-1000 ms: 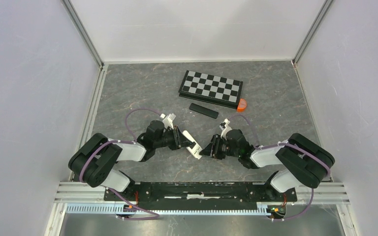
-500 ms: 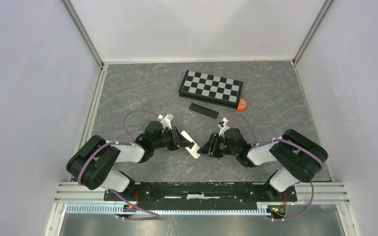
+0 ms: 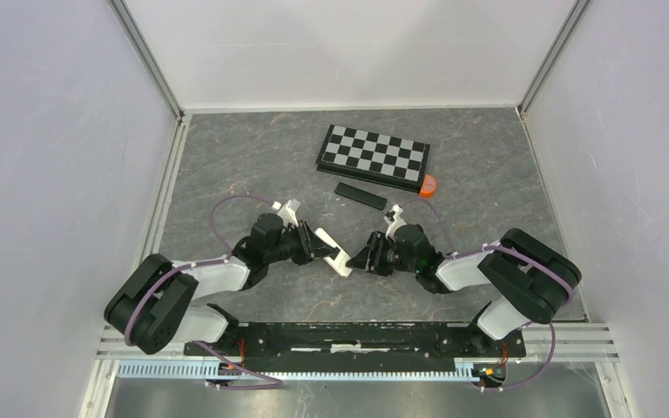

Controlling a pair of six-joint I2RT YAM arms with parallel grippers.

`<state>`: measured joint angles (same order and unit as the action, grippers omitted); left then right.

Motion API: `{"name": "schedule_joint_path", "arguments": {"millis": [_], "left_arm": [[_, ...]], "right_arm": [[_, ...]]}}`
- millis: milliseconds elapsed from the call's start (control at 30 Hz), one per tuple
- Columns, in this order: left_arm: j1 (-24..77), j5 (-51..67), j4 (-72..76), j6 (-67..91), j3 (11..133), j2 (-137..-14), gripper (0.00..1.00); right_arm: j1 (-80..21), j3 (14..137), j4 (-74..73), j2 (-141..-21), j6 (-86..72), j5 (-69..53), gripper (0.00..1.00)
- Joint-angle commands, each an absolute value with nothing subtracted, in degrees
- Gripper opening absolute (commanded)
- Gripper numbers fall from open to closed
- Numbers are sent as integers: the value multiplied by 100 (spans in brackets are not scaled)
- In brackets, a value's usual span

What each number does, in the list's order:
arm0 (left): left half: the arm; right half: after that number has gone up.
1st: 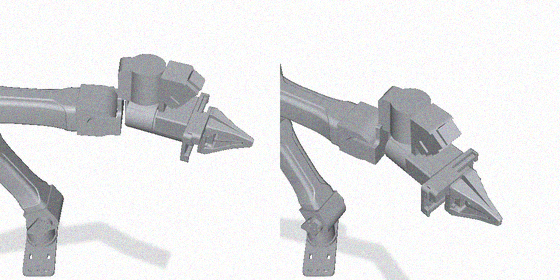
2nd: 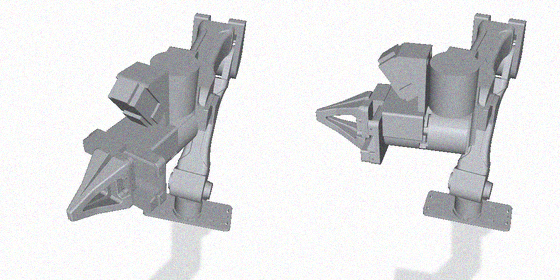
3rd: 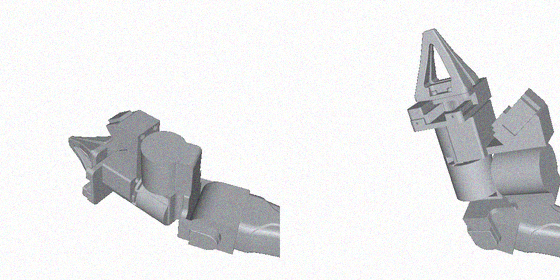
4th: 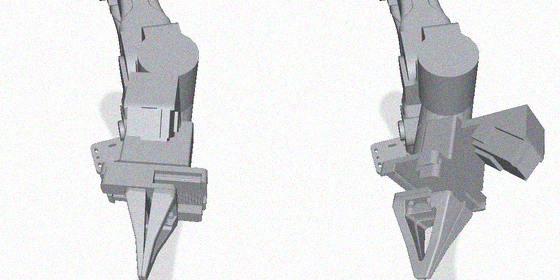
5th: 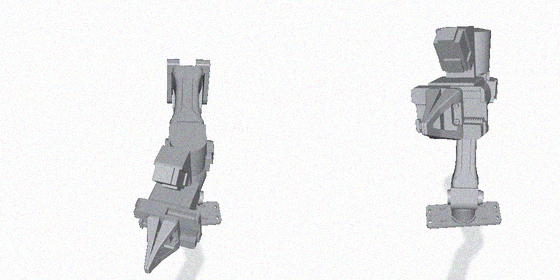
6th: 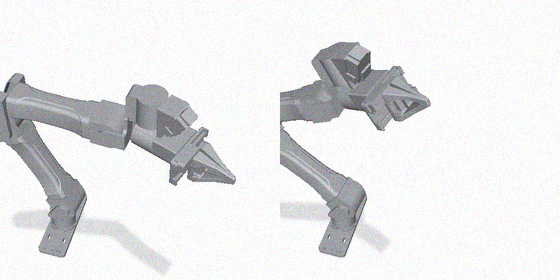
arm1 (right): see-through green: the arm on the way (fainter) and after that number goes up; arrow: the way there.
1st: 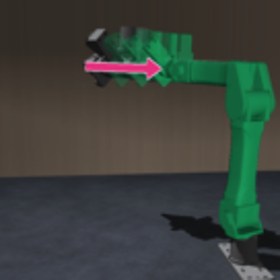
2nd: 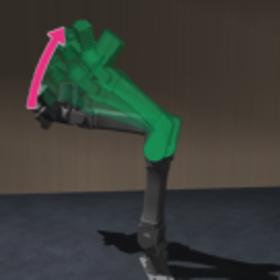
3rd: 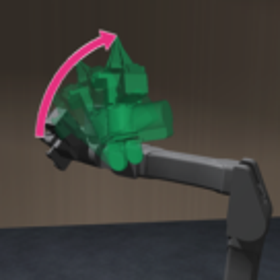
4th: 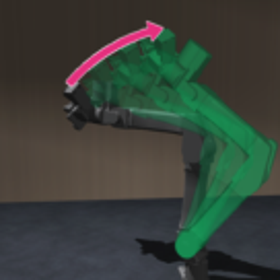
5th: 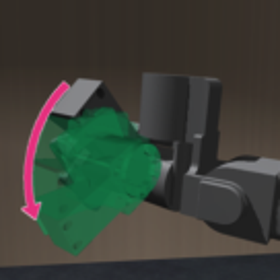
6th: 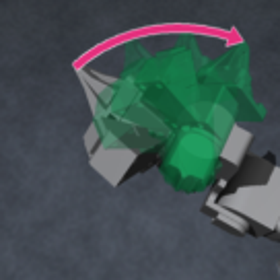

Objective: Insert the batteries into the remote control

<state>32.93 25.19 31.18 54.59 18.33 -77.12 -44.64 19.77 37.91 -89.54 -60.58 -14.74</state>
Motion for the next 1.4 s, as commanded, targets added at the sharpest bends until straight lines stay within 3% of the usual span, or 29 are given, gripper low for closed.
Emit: {"name": "schedule_joint_path", "arguments": {"millis": [0, 733, 1100, 1367], "left_arm": [[3331, 3121, 4014, 6293, 2211, -6873, 2], [3314, 2677, 4876, 8081, 2349, -6029, 2], [3316, 2435, 5726, 8827, 2293, -6117, 2], [3321, 3471, 6019, 8491, 2715, -6577, 2]], "right_arm": [[-4535, 1783, 2823, -9100, -5756, -852, 51], [-4583, 1722, 4254, -7922, -6320, -856, 54], [-4614, 1545, 5118, -7635, -6534, -736, 37], [-4658, 1461, 6425, -7956, -6328, -1104, 31]]}}
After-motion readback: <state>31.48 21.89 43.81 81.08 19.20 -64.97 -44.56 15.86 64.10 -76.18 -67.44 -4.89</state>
